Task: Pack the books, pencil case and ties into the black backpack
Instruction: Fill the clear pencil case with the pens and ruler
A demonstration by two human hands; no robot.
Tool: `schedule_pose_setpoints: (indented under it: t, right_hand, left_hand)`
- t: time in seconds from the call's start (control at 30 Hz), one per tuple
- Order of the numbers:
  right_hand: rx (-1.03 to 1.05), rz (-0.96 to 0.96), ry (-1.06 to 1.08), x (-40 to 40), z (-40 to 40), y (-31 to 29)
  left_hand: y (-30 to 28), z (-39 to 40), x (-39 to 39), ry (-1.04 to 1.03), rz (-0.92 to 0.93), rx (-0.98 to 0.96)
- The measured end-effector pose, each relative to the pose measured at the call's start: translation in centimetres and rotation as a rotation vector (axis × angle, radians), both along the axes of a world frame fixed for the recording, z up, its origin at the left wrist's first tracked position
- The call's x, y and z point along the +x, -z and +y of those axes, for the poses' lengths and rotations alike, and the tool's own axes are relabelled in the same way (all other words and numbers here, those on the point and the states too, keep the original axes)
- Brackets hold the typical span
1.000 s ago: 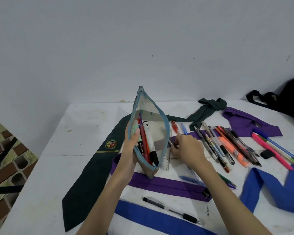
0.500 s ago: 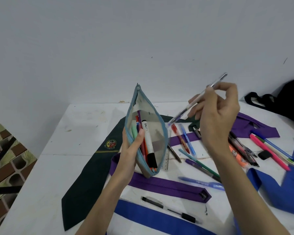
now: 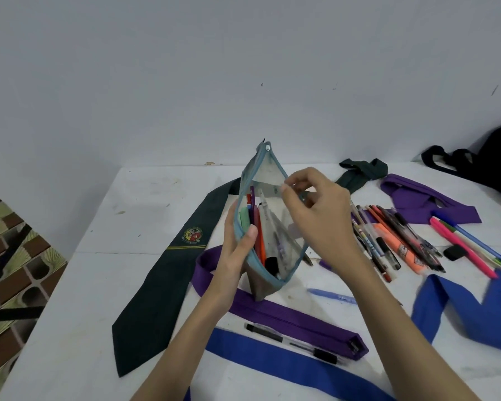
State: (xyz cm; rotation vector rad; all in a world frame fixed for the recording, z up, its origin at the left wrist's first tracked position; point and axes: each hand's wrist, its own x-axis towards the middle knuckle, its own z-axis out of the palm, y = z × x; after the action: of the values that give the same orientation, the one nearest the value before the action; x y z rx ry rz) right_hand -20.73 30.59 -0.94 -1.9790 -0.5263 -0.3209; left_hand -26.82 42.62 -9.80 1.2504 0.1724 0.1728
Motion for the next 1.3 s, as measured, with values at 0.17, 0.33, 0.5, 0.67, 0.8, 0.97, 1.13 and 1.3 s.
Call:
schedule_pose_setpoints:
  t: [0.17,0.33,0.5,0.67,0.8,0.97,1.13,1.3]
  right_hand:
    - [0.198,0.001,0.124,1.2,-1.0,0.3]
    - [0.126,0.186,0.175,3.5,-2.4,3.1]
    - [-0.496,0.325,0.024,4.4,-2.4,6.5]
    - [-0.840,0.307,0.066,3.9,-1.0,7.8]
    - [-0.689,0.313,0.068,4.5,-1.1,7.6]
    - [0.044,0.260,0.271,4.2,-2.1,3.0]
    - [0.604,0.123,0.127,1.4,-1.6,-3.1]
    - [0.065,0.218,-0.159,-0.3,-0.1,-3.2]
  left_hand:
    - [1.2,-0.1,-0.1,-0.126,0.030,-0.131]
    - [1.3,-0.2,-0.1,-0.151,0.014,-0.165]
    - [1.6,0.0,-0.1,-0.122,0.012,-0.149]
    - [1.7,0.0,0.0,-0.128,0.020,-0.153]
    - [2.2,0.3,0.1,-0.124,0.043,-0.197]
    - [2.3,0.4,0.2,-0.112,0.048,-0.191]
    - [2.5,0.4,0.1,-0.095,0.068,-0.100]
    - [2.4,0.5,0.1,-0.088,0.056,-0.084]
